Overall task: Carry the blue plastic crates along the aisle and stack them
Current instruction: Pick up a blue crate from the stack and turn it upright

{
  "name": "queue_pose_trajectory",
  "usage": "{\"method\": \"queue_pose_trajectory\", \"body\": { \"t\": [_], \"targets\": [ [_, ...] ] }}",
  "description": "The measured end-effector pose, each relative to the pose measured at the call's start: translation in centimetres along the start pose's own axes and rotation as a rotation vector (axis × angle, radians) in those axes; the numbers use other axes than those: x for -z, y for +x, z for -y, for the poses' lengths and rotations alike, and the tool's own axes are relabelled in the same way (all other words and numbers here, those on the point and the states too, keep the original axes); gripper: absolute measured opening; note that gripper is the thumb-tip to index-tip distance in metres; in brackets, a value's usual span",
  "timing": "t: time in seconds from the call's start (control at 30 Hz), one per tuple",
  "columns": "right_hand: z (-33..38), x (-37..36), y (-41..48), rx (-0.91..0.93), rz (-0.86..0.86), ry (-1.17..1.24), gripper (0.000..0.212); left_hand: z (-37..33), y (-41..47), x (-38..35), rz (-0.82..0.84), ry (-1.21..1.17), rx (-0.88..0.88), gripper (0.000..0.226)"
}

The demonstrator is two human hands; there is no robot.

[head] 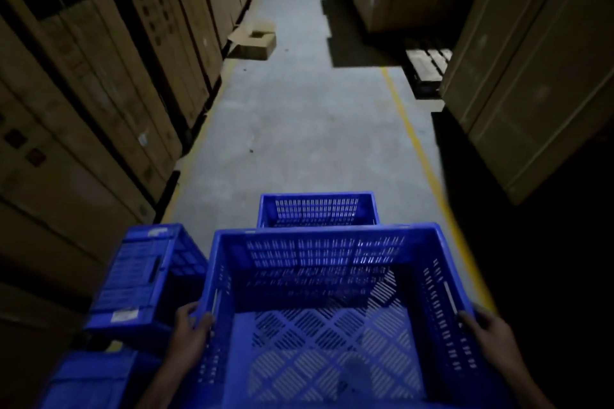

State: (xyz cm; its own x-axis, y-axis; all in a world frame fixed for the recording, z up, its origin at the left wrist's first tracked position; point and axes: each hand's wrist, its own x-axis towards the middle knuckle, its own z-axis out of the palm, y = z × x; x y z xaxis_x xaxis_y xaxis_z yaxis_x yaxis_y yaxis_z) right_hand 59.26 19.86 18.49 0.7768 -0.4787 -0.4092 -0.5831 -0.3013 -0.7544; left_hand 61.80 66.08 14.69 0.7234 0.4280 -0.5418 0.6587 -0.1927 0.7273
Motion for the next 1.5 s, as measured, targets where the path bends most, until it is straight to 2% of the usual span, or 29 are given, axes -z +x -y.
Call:
{"method": "queue_pose_trajectory", "body": {
  "t": [0.1, 0.27, 0.43, 0.57, 0.77, 0.97, 1.23, 1.5],
  "targets": [
    [3.2, -0.7, 5.9, 0.072, 0.013, -0.024, 0.033, -5.8, 2.7, -2.3, -0.032, -0.014, -0.002, 0.029],
    [7.6, -2.8, 15.1, 0.077, 0.068, -0.012, 0.036, -13.1, 7.6, -5.5, -0.026, 0.064, -0.017, 0.034],
    [11.4, -5.6, 21.9, 0.102, 0.129, -0.020, 0.031, -17.4, 14.2, -7.4, 0.004, 0.082, 0.042, 0.051],
    [12.1, -8.4, 27.3, 0.053, 0.177, -0.032, 0.028, -19.7, 18.3, -9.6, 0.025, 0.008, 0.119, 0.048],
    [12.1, -12.4, 32.8, -0.078, 0.167, -0.005, 0.029, -20.0, 24.3, -12.3, 0.024, -0.007, 0.151, 0.043],
    [11.3, -15.2, 36.2, -0.132, 0.194, -0.014, 0.035, -18.4, 29.2, -13.6, 0.040, -0.022, 0.205, 0.041],
    [9.3, -17.7, 38.3, -0.138, 0.213, 0.007, 0.029, -16.0, 32.5, -15.3, 0.012, -0.125, 0.199, 0.032],
    [9.0, -19.0, 39.6, -0.115, 0.148, -0.023, 0.033, -14.9, 34.9, -16.0, 0.020, -0.132, 0.180, 0.040]
  ]
}}
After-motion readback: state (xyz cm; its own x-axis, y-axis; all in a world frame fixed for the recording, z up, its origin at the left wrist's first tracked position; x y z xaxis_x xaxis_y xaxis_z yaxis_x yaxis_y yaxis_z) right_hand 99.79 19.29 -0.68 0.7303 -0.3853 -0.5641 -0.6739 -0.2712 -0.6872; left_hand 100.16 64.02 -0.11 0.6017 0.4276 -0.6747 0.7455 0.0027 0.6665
